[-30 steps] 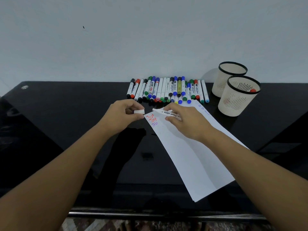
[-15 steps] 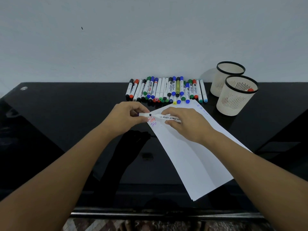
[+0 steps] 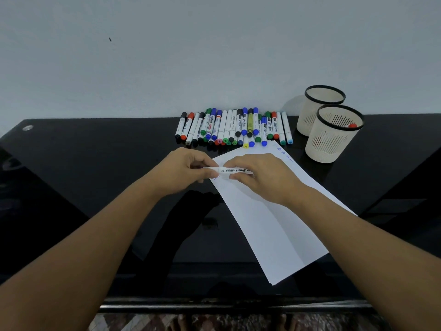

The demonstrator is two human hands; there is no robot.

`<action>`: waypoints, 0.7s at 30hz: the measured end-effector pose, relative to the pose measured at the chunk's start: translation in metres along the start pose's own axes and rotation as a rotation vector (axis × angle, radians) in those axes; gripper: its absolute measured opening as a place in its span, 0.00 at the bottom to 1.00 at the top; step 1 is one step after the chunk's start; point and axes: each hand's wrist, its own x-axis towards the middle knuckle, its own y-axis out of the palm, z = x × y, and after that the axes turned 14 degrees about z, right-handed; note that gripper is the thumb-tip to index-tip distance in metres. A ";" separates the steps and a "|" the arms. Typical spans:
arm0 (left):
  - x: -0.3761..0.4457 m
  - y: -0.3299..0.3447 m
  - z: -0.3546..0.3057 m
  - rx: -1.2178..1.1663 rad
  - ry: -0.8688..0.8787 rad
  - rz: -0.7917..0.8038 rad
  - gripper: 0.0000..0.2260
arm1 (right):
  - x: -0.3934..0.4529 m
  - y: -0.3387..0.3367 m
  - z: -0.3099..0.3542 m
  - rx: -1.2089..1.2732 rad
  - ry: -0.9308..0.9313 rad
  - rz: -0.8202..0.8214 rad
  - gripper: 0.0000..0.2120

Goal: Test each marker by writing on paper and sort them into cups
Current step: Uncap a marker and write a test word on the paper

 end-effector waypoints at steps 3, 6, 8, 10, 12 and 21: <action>0.002 0.000 -0.001 -0.015 -0.014 -0.008 0.05 | 0.002 0.002 0.001 0.017 -0.002 -0.021 0.14; 0.003 0.000 -0.002 -0.056 0.001 -0.018 0.05 | 0.003 0.003 0.003 0.030 -0.016 -0.060 0.13; 0.004 0.000 -0.003 -0.078 0.014 -0.028 0.06 | 0.002 0.003 0.002 0.023 -0.004 -0.070 0.12; 0.006 0.001 -0.005 -0.103 0.027 -0.038 0.07 | 0.000 0.003 0.000 0.015 0.020 -0.067 0.11; 0.010 0.005 -0.004 -0.136 0.021 -0.056 0.12 | -0.005 0.000 -0.001 -0.015 0.047 -0.053 0.12; 0.027 0.023 0.022 0.321 -0.202 -0.068 0.20 | -0.041 -0.041 -0.023 0.031 0.369 -0.145 0.17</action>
